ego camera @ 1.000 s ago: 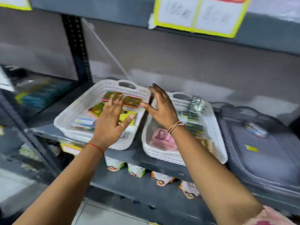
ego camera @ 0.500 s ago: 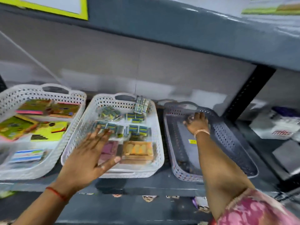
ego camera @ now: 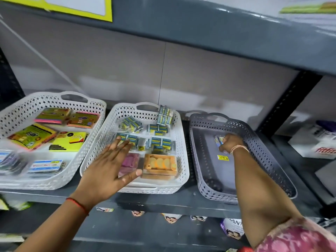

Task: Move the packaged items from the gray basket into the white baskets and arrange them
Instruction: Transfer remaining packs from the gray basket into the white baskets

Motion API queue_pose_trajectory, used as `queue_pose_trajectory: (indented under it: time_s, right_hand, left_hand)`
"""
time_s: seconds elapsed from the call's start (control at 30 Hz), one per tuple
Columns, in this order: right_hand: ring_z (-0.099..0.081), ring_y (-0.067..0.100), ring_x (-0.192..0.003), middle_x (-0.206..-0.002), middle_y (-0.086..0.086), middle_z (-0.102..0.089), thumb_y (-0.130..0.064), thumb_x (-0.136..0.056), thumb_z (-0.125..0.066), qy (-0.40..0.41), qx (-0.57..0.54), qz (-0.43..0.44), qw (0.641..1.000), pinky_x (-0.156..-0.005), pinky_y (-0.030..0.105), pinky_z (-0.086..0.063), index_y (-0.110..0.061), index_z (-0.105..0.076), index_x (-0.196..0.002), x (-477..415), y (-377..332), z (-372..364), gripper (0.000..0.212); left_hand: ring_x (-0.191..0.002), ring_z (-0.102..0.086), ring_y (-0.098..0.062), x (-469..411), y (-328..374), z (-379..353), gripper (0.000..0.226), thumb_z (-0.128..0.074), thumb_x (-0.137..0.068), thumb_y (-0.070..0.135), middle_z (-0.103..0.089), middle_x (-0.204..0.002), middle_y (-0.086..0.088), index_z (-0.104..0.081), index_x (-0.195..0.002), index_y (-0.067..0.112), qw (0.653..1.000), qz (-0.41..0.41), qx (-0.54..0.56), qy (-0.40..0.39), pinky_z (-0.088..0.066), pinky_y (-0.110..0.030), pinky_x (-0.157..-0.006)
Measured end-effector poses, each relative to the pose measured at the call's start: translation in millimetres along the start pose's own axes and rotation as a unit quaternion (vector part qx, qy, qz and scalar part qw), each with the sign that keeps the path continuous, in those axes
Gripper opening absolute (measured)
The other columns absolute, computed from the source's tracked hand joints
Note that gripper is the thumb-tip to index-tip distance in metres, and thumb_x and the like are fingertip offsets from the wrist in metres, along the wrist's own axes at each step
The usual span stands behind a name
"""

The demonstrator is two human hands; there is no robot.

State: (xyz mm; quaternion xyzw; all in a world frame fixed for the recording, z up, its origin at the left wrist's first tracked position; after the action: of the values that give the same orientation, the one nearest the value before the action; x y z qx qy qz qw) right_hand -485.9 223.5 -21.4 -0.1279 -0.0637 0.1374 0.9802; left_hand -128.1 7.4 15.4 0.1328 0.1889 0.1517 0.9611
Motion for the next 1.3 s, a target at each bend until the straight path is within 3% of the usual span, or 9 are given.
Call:
queue_pose_trajectory:
  time_s: [0.2, 0.3, 0.43, 0.63, 0.73, 0.8, 0.9, 1.1, 1.3]
  right_hand:
    - [-0.055, 0.019, -0.079, -0.087, 0.009, -0.06, 0.005, -0.063, -0.075, 0.019, -0.265, 0.005, 0.964, -0.068, 0.027, -0.05, -0.005, -0.066, -0.088, 42.3, -33.4, 8.6, 0.028]
    - [-0.053, 0.017, -0.082, -0.09, 0.006, -0.059, 0.008, -0.061, -0.077, 0.054, -0.345, 0.095, 0.932, -0.052, 0.009, -0.042, -0.003, -0.067, -0.095, 67.8, -89.5, 30.3, 0.037]
    - [-0.054, 0.018, -0.09, -0.096, 0.007, -0.06, 0.013, -0.06, -0.077, 0.025, -0.4, 0.229, 0.887, -0.059, 0.001, -0.041, 0.001, -0.065, -0.099, 110.1, -185.2, 45.8, 0.042]
    - [-0.052, 0.016, -0.091, -0.098, 0.013, -0.062, 0.017, -0.06, -0.075, -0.11, -0.358, 0.368, 0.851, -0.066, 0.006, -0.044, 0.009, -0.064, -0.101, 195.1, -339.2, -14.6, 0.043]
    - [-0.055, 0.017, -0.094, -0.105, 0.017, -0.065, 0.013, -0.058, -0.078, -0.163, -0.298, 0.428, 0.837, -0.082, 0.023, -0.041, 0.006, -0.066, -0.097, 234.0, -396.1, -54.7, 0.041]
    - [-0.056, 0.018, -0.096, -0.112, 0.017, -0.066, 0.008, -0.059, -0.079, -0.188, -0.243, 0.458, 0.834, -0.083, 0.022, -0.041, 0.003, -0.068, -0.097, 254.7, -421.3, -80.0, 0.04]
    - [-0.056, 0.016, -0.1, -0.116, 0.012, -0.065, 0.007, -0.059, -0.08, -0.22, -0.183, 0.47, 0.835, -0.074, 0.008, -0.039, -0.001, -0.069, -0.095, 273.6, -437.1, -111.0, 0.038]
    - [-0.057, 0.025, -0.11, -0.118, 0.011, -0.064, 0.004, -0.062, -0.079, -0.226, -0.082, 0.489, 0.838, -0.084, 0.024, -0.043, -0.005, -0.068, -0.098, 283.5, -441.6, -132.6, 0.039]
    - [-0.055, 0.025, -0.113, -0.122, 0.009, -0.061, 0.0, -0.065, -0.079, -0.219, -0.043, 0.494, 0.841, -0.091, 0.029, -0.044, -0.008, -0.067, -0.102, 286.7, -441.5, -132.0, 0.04]
  left_hand:
    - [-0.138, 0.006, -0.011, 0.6, 4.2, 6.5, 0.104, -0.003, -0.065, 0.084, -0.023, -0.152, -0.003, -0.024, -0.141, 0.017, 0.999, -0.004, 0.026, 0.032, -0.003, -0.027, -0.115]
    - [-0.141, 0.002, -0.012, 9.7, -6.2, 28.2, 0.095, -0.008, -0.071, 0.08, -0.021, -0.153, -0.002, -0.021, -0.142, 0.018, 0.996, 0.004, 0.051, 0.071, -0.006, -0.031, -0.118]
    - [-0.142, 0.0, -0.016, 34.2, -50.9, 65.5, 0.09, -0.014, -0.076, 0.075, -0.026, -0.151, -0.006, -0.026, -0.14, 0.014, 0.991, 0.035, 0.026, 0.123, -0.004, -0.029, -0.117]
    - [-0.141, -0.01, -0.023, 105.8, -176.3, 129.8, 0.098, -0.016, -0.074, 0.077, -0.035, -0.146, -0.016, -0.032, -0.137, 0.004, 0.957, 0.191, -0.008, 0.216, -0.014, -0.04, -0.115]
    - [-0.142, -0.011, -0.027, 137.0, -229.6, 144.1, 0.106, -0.009, -0.068, 0.083, -0.029, -0.15, -0.015, -0.028, -0.138, 0.005, 0.94, 0.268, -0.041, 0.207, -0.012, -0.044, -0.115]
    - [-0.143, -0.007, -0.024, 147.9, -252.2, 143.7, 0.107, -0.011, -0.067, 0.083, -0.024, -0.152, -0.013, -0.024, -0.14, 0.007, 0.936, 0.294, -0.042, 0.187, -0.009, -0.042, -0.117]
    - [-0.143, 0.001, -0.018, 149.9, -266.3, 130.7, 0.098, -0.018, -0.069, 0.075, -0.015, -0.155, -0.008, -0.015, -0.143, 0.01, 0.943, 0.301, -0.016, 0.144, -0.003, -0.039, -0.118]
    - [-0.143, 0.001, -0.017, 151.4, -271.8, 116.5, 0.096, -0.021, -0.071, 0.072, -0.012, -0.155, -0.009, -0.015, -0.143, 0.008, 0.939, 0.309, 0.044, 0.143, -0.002, -0.036, -0.118]
    - [-0.143, 0.001, -0.018, 151.1, -274.7, 112.9, 0.091, -0.024, -0.076, 0.068, -0.012, -0.155, -0.011, -0.014, -0.142, 0.007, 0.938, 0.31, 0.048, 0.147, -0.002, -0.035, -0.118]
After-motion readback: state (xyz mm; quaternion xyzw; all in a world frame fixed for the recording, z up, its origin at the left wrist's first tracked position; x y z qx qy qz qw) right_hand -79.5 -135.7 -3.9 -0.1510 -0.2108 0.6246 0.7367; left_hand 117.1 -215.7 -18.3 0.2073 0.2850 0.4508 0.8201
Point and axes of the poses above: each hand's wrist, its own x-axis away from the middle knuckle, its own z-axis out of the back of the hand, y = z × x, the point moved 9 cm from there along -x, towards the middle knuckle
